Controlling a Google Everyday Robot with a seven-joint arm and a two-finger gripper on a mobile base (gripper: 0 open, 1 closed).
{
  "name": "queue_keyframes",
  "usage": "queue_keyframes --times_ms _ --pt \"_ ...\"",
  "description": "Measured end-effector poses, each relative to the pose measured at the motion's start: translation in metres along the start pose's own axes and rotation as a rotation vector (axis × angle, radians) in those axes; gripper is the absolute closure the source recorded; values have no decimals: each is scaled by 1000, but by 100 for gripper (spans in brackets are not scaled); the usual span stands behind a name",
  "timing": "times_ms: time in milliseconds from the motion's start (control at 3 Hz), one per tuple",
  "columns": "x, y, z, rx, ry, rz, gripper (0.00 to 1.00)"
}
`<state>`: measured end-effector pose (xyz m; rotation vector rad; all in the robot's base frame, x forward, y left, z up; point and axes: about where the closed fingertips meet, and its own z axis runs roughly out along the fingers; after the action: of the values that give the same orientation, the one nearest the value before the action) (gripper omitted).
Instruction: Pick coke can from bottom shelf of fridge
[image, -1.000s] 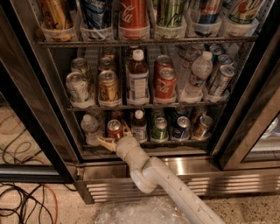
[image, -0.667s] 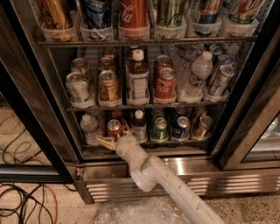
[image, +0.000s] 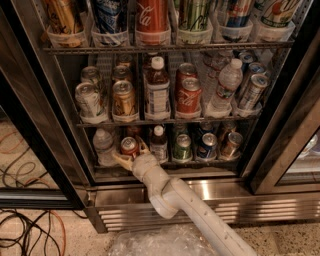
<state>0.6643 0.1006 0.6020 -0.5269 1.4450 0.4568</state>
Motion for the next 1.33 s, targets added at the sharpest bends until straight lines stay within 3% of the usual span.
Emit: queue_keyframes --times_ms 667,1000,1333 --pt "0 0 0 0 0 0 89" --pt "0 0 0 0 1 -1 100" --pt "-9 3 -1 -10 5 -4 100"
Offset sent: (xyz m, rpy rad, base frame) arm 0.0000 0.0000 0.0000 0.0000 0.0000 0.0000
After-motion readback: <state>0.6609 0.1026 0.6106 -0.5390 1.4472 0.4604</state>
